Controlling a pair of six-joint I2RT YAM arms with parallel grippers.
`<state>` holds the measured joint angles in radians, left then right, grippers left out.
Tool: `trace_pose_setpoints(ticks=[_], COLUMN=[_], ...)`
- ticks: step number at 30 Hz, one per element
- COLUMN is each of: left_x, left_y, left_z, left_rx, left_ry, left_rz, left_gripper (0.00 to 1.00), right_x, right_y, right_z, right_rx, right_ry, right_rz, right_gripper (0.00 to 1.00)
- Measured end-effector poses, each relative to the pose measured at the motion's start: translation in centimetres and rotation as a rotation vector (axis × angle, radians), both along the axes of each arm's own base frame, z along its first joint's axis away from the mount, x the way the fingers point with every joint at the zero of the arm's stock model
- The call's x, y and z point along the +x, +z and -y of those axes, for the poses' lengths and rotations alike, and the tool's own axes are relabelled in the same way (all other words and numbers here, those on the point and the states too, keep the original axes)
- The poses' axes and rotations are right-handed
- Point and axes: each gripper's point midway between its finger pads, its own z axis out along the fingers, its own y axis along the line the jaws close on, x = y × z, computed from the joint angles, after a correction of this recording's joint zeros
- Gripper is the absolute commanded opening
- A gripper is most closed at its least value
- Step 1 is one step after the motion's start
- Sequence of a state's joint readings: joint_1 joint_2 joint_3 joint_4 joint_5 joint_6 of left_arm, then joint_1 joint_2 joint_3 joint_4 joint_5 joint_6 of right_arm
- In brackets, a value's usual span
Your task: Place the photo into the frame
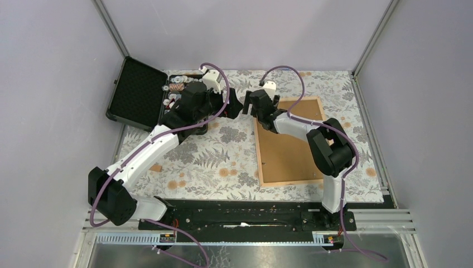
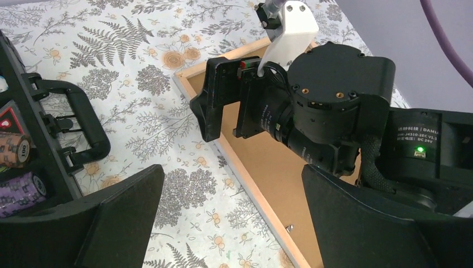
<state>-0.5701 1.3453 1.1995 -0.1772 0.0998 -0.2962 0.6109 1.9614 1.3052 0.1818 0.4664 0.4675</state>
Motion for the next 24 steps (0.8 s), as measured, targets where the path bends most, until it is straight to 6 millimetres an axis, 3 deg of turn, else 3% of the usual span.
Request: trace_pose_setpoints(ticks=[8, 13, 24], left_x=[-1.4, -1.6, 0.0], left_y=[1.4, 1.3, 0.1], left_z=[0.8, 1.4, -0.8], left_rx=[-0.062, -0.088, -0.072], left_ry=[-0.059, -0.081, 0.012], left_rz=[-0.011, -0.030, -0.039], left_gripper=[0.99, 0.99, 0.99], right_x=[-1.8, -2.3, -1.0], right_y=[-2.6, -3.8, -6.5], right_z=[1.2, 2.5, 0.4], right_rx=[-0.030, -0.045, -0.061], right_ry=[0.020, 0.046, 0.143], right_rz=[-0.134, -0.215, -0.274], right_gripper=[0.95, 0.86, 0.75])
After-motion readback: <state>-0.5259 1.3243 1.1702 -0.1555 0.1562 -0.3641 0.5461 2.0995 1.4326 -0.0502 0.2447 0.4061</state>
